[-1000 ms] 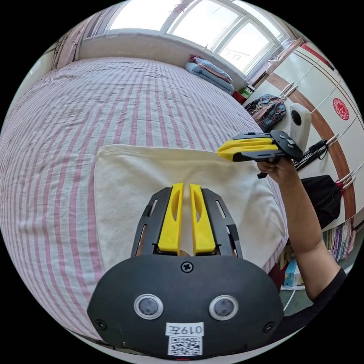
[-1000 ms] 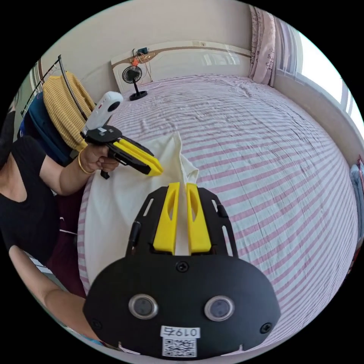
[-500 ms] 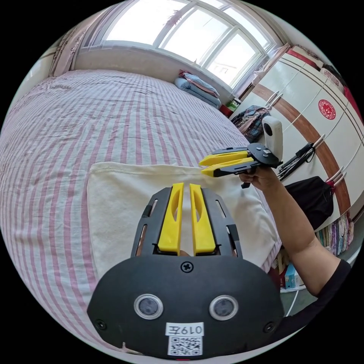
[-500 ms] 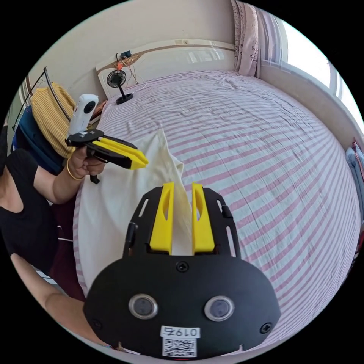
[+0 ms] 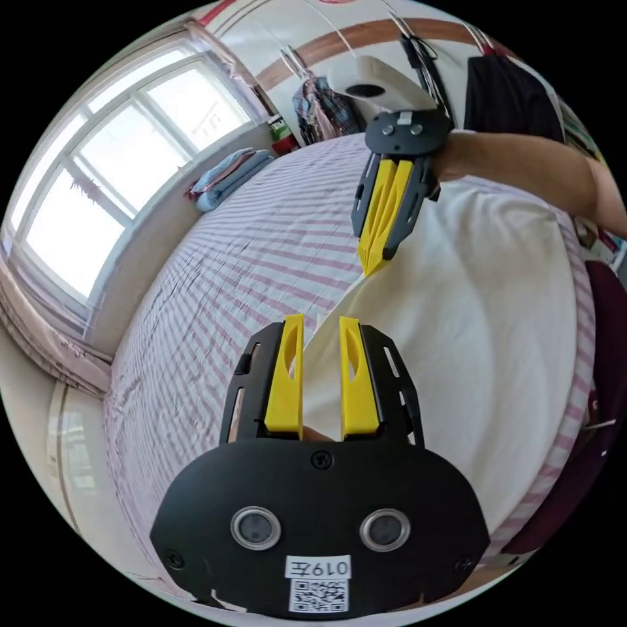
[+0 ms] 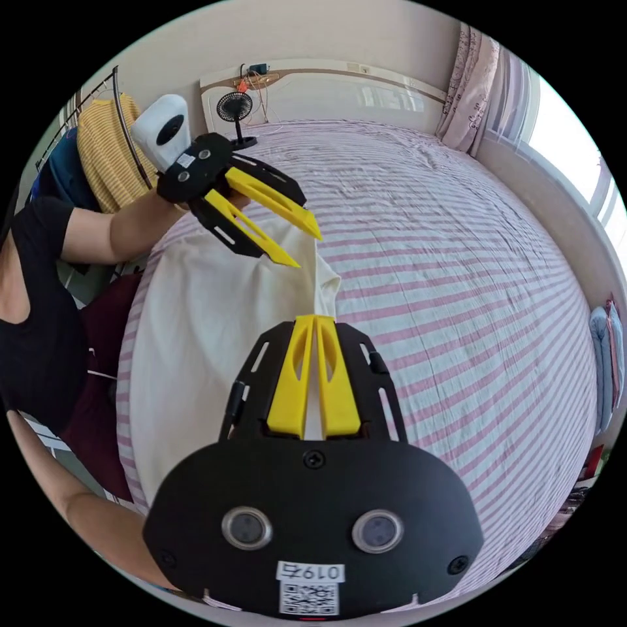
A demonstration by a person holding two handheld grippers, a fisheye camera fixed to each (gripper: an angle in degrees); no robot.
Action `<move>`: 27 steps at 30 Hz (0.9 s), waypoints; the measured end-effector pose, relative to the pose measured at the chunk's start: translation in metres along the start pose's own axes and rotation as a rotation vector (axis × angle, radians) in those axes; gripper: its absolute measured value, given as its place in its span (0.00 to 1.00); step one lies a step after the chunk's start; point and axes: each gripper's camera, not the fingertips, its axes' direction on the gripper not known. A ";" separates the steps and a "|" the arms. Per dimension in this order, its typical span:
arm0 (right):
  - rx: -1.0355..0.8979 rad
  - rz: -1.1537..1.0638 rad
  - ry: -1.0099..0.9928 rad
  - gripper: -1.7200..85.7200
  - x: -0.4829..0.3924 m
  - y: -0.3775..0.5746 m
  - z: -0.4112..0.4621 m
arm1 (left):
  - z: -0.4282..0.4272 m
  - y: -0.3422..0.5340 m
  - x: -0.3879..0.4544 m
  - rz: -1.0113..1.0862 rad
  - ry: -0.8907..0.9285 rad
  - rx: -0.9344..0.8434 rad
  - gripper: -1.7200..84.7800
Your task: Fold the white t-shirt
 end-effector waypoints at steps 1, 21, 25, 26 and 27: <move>0.004 -0.001 0.002 0.01 -0.001 0.000 0.000 | 0.006 -0.009 0.008 0.054 -0.005 -0.021 0.10; 0.074 0.065 -0.036 0.08 0.027 -0.008 -0.009 | -0.007 -0.064 0.073 0.131 0.071 0.050 0.03; 0.079 0.062 -0.073 0.04 0.043 -0.025 -0.006 | -0.011 -0.066 0.078 0.133 0.057 0.054 0.03; 0.057 0.049 -0.071 0.04 0.043 -0.029 -0.003 | -0.011 -0.067 0.077 0.127 0.064 0.056 0.03; 0.013 0.027 -0.076 0.04 0.044 -0.036 0.006 | -0.011 -0.068 0.077 0.124 0.065 0.056 0.03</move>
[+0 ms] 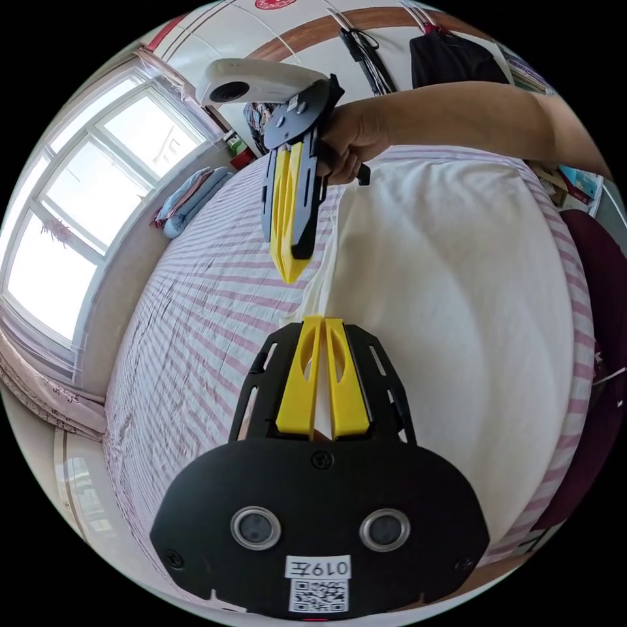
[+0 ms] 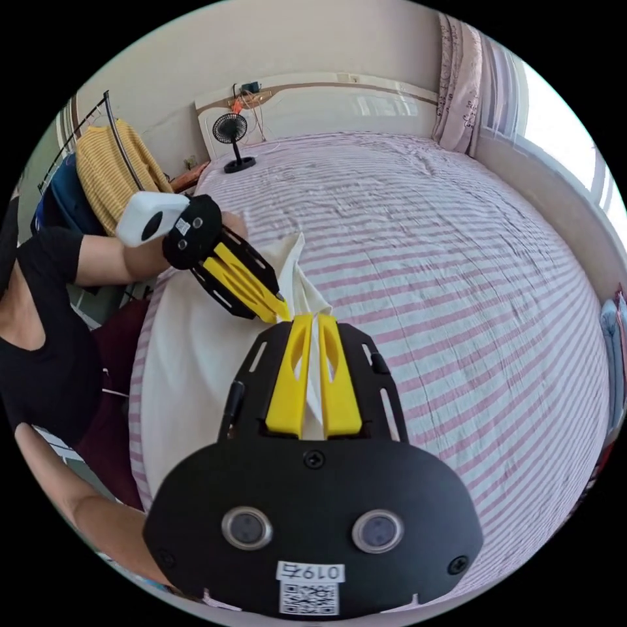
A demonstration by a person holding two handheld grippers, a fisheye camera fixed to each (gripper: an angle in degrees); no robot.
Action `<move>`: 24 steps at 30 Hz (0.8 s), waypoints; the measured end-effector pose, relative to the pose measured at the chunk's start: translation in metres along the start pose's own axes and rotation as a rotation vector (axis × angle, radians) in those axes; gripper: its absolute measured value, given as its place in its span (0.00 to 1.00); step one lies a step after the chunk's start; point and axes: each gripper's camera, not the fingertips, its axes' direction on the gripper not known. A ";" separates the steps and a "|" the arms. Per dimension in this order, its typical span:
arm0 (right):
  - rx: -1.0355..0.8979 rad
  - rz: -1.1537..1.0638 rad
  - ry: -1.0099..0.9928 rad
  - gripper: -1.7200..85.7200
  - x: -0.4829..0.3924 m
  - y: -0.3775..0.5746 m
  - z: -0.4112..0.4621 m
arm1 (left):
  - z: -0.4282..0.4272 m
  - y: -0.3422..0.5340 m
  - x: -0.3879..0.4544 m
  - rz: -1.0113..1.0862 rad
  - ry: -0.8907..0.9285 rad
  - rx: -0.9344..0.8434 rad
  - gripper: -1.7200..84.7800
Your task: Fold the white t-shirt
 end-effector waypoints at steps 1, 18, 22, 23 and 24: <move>-0.034 -0.014 -0.014 0.05 0.002 -0.006 0.008 | 0.000 -0.001 -0.001 -0.006 -0.005 0.001 0.03; -0.089 -0.010 0.012 0.01 0.037 -0.018 0.021 | -0.013 0.001 -0.020 -0.030 -0.018 0.021 0.03; -0.110 0.018 -0.011 0.02 0.050 -0.016 0.029 | -0.007 0.002 -0.026 -0.037 -0.014 -0.002 0.03; -0.116 0.022 -0.018 0.02 0.052 -0.015 0.030 | -0.005 0.002 -0.027 -0.036 -0.015 -0.005 0.03; -0.117 0.038 -0.014 0.03 0.056 -0.014 0.030 | -0.005 0.003 -0.027 -0.035 -0.015 -0.006 0.03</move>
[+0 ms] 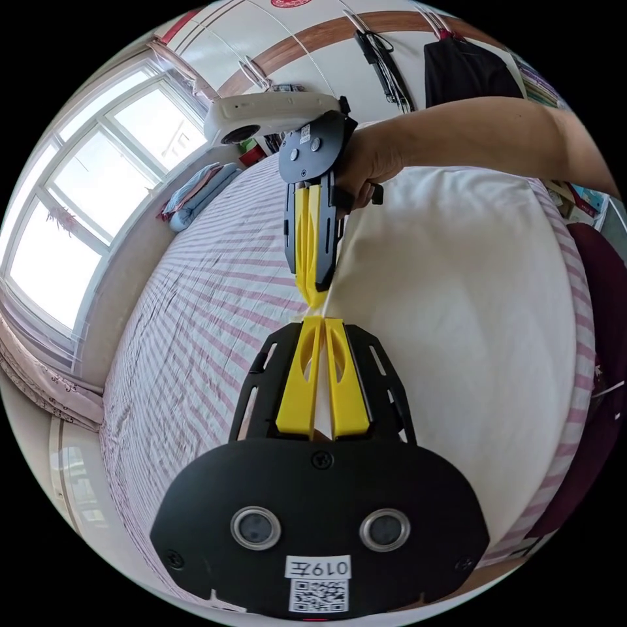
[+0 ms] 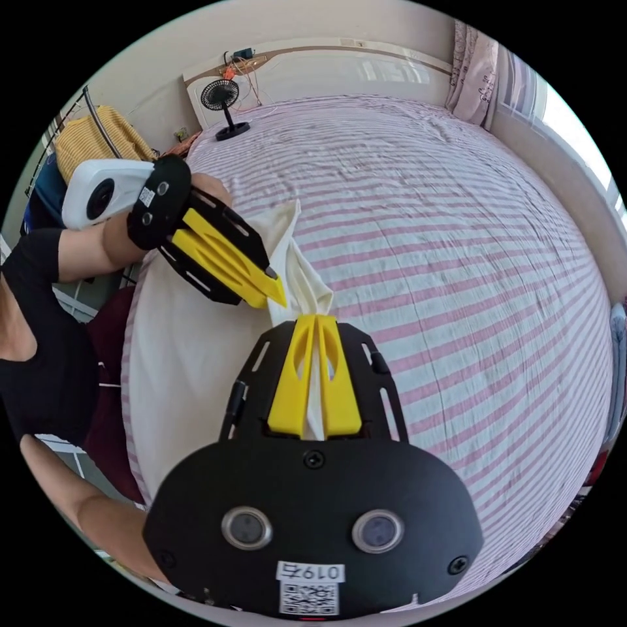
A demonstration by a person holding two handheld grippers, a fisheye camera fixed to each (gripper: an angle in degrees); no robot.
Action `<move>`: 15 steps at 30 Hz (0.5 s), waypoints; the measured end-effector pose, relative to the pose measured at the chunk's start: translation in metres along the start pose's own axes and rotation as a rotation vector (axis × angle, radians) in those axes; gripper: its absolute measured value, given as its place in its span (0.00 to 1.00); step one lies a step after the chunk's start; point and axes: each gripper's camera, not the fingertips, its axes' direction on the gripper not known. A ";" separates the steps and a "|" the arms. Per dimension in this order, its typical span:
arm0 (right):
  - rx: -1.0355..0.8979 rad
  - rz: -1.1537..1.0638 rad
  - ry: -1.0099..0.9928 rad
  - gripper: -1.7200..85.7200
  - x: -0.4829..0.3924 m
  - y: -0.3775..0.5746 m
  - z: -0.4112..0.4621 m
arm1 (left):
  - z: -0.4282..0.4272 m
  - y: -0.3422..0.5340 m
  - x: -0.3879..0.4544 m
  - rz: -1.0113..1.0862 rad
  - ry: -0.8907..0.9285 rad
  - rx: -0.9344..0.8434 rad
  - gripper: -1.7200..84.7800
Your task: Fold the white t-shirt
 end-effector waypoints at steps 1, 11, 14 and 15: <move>0.006 0.011 0.002 0.05 0.005 0.002 -0.002 | 0.001 0.000 -0.001 0.000 0.001 -0.002 0.03; 0.007 0.097 -0.184 0.08 0.058 0.036 -0.018 | 0.001 0.006 -0.003 0.026 -0.004 -0.006 0.03; 0.009 0.096 -0.195 0.06 0.066 0.042 -0.020 | 0.001 0.007 -0.006 0.023 -0.001 -0.006 0.03; 0.017 0.099 -0.202 0.04 0.069 0.044 -0.022 | 0.001 0.008 -0.007 0.022 -0.001 -0.005 0.03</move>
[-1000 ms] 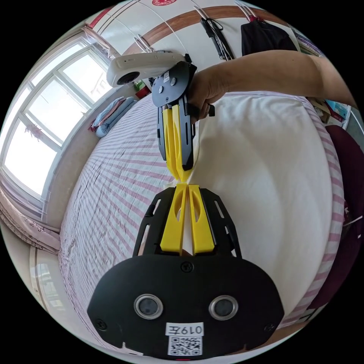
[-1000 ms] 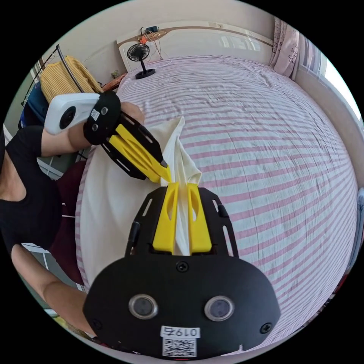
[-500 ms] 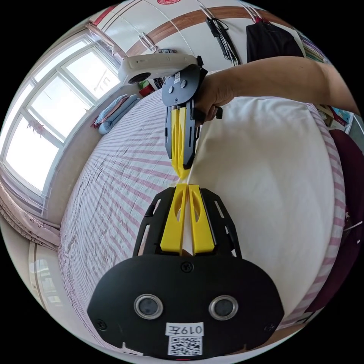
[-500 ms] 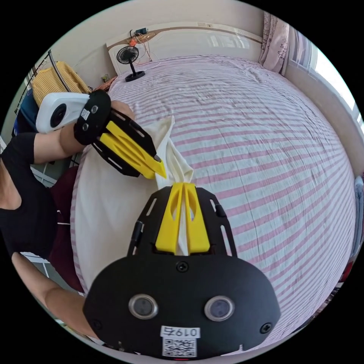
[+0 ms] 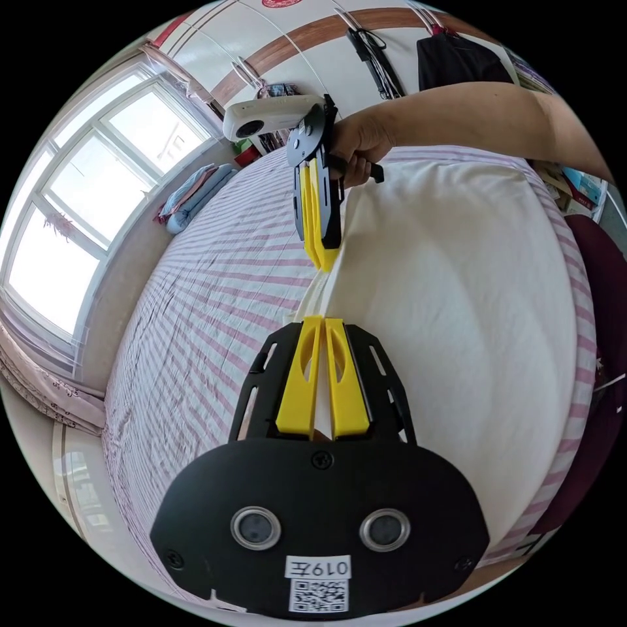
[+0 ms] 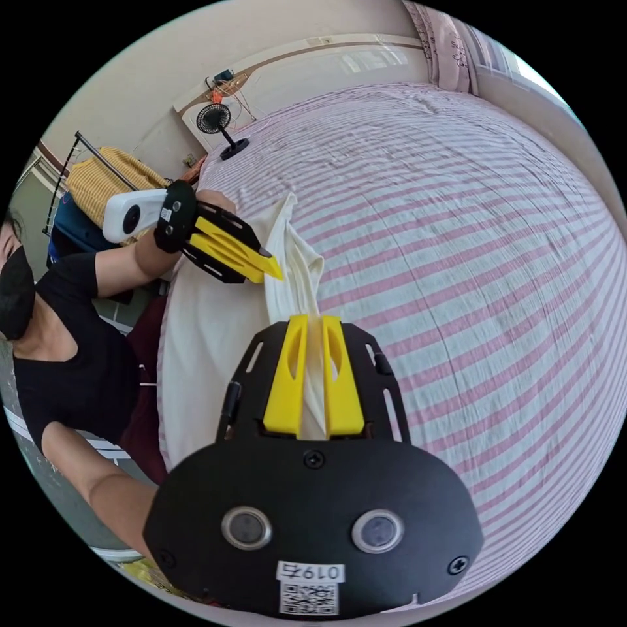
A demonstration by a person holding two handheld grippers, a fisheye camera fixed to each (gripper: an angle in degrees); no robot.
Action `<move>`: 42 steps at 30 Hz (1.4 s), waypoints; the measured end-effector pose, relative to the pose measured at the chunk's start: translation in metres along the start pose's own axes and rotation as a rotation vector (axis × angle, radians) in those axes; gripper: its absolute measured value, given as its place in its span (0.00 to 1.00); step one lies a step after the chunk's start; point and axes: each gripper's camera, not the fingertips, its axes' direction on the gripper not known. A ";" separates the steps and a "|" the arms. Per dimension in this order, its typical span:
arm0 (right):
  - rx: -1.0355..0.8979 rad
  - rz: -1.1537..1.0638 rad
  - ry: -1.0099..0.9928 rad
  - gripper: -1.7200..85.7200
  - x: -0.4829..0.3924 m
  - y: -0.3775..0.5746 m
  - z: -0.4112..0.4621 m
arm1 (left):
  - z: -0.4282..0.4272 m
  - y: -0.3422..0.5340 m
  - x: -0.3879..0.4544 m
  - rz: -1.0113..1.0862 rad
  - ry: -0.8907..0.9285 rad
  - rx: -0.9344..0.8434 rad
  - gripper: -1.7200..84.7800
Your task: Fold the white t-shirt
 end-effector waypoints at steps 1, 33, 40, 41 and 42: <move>0.005 0.000 -0.003 0.03 0.003 0.001 -0.003 | 0.000 0.001 -0.002 -0.002 -0.002 0.001 0.03; -0.016 0.081 0.062 0.05 0.051 0.040 -0.026 | -0.003 -0.004 -0.007 -0.019 -0.008 -0.012 0.03; -0.014 0.105 0.001 0.02 0.060 0.058 -0.032 | -0.005 -0.006 -0.004 -0.023 -0.005 -0.015 0.03; -0.008 0.102 0.014 0.02 0.059 0.059 -0.033 | -0.006 -0.007 -0.004 -0.024 -0.005 -0.016 0.03; 0.010 0.094 0.047 0.01 0.055 0.058 -0.035 | -0.006 -0.007 -0.004 -0.025 -0.005 -0.017 0.03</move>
